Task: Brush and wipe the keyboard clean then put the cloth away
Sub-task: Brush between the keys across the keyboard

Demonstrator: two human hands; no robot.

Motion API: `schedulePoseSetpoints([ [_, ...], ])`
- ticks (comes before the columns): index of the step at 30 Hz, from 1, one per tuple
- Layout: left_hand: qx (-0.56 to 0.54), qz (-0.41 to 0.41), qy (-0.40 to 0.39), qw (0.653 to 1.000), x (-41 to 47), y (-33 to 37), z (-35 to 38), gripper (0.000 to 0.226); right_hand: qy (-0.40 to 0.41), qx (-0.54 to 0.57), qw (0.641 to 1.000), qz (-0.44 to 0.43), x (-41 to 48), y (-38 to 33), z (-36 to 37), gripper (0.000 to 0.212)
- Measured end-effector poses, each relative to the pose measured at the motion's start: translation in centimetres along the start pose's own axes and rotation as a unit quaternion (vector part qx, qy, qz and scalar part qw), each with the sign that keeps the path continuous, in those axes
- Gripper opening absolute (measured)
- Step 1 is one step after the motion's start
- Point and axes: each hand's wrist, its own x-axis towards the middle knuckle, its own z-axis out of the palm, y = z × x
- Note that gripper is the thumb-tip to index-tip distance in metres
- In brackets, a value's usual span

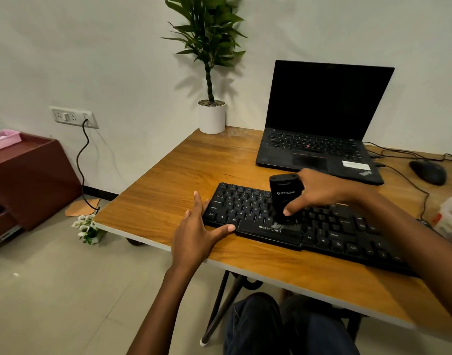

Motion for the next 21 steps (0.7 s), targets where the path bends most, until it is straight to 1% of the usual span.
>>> schedulePoseSetpoints([
  [2,-0.001,-0.003,-0.002,1.000,0.1,0.0,0.0,0.115,0.013,-0.005,1.000,-0.021,1.8,-1.3,0.0,0.023],
  [4,-0.001,-0.004,-0.004,1.000,0.2,0.0,0.1,0.115,0.065,0.049,0.995,-0.053,4.4,-2.6,1.4,0.025],
  [6,-0.003,-0.008,-0.004,1.000,0.3,0.0,0.1,0.115,0.122,0.107,0.984,-0.074,6.8,-3.8,3.8,0.032],
  [8,-0.002,-0.009,-0.003,1.000,0.3,-0.1,0.2,0.113,0.134,0.129,0.979,-0.084,8.1,-4.2,5.8,0.038],
  [10,-0.002,-0.008,-0.004,1.000,0.4,-0.2,0.2,0.112,0.129,0.114,0.982,-0.077,7.8,-3.5,6.1,0.040],
  [12,-0.005,-0.008,-0.002,1.000,0.4,-0.4,0.3,0.112,0.108,0.078,0.989,-0.064,6.2,-2.0,4.7,0.040],
  [15,-0.008,-0.008,0.000,1.000,0.4,-0.4,0.3,0.113,0.059,0.057,0.996,-0.028,2.6,0.4,2.0,0.031],
  [18,-0.012,-0.010,-0.003,1.000,0.4,-0.3,0.3,0.113,0.019,0.014,1.000,0.010,0.4,2.0,-0.6,0.028],
  [20,-0.014,-0.011,-0.004,1.000,0.4,-0.3,0.3,0.114,-0.012,-0.027,0.999,0.023,0.4,1.8,-1.8,0.030],
  [21,-0.015,-0.011,-0.005,1.000,0.3,-0.3,0.3,0.114,-0.013,-0.028,0.999,0.014,0.9,1.3,-2.0,0.030],
])
